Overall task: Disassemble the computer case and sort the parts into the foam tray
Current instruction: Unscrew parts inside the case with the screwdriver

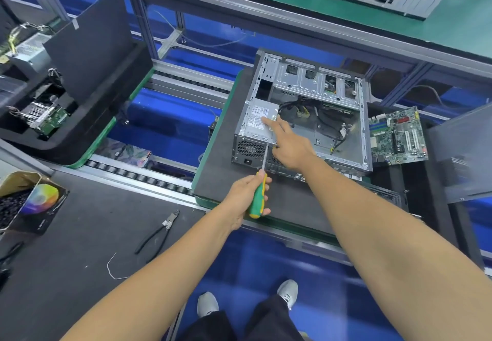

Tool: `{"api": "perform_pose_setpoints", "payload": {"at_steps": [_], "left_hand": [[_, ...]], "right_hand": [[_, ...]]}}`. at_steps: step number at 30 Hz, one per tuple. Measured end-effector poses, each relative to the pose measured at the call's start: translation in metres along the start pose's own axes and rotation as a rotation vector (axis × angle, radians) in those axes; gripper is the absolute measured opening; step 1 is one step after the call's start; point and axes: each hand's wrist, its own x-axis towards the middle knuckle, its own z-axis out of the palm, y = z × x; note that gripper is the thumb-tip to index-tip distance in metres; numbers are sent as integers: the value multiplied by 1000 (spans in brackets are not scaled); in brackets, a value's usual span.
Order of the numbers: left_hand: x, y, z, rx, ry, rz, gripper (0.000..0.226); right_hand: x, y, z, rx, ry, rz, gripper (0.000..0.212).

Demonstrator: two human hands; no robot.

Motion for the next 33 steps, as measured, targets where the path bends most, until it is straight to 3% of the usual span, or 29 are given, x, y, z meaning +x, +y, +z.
{"api": "perform_pose_setpoints", "payload": {"at_steps": [3, 7, 11, 18, 25, 30, 33], "left_hand": [[-3, 5, 1, -34, 32, -43, 46], [-3, 1, 2, 56, 124, 44, 48], [-2, 0, -4, 19, 112, 103, 33], [-8, 2, -4, 135, 83, 23, 38], [-5, 1, -9, 94, 173, 121, 49], [-8, -2, -8, 52, 45, 78, 34], [-11, 2, -5, 48, 36, 34, 37]], "right_hand": [[2, 2, 1, 6, -11, 7, 91], [3, 2, 1, 4, -19, 11, 91], [3, 1, 1, 7, -19, 14, 92], [1, 0, 0, 11, -19, 16, 93], [2, 1, 2, 7, -19, 21, 94], [3, 1, 2, 10, -15, 16, 93], [3, 2, 2, 12, -13, 17, 93]]}}
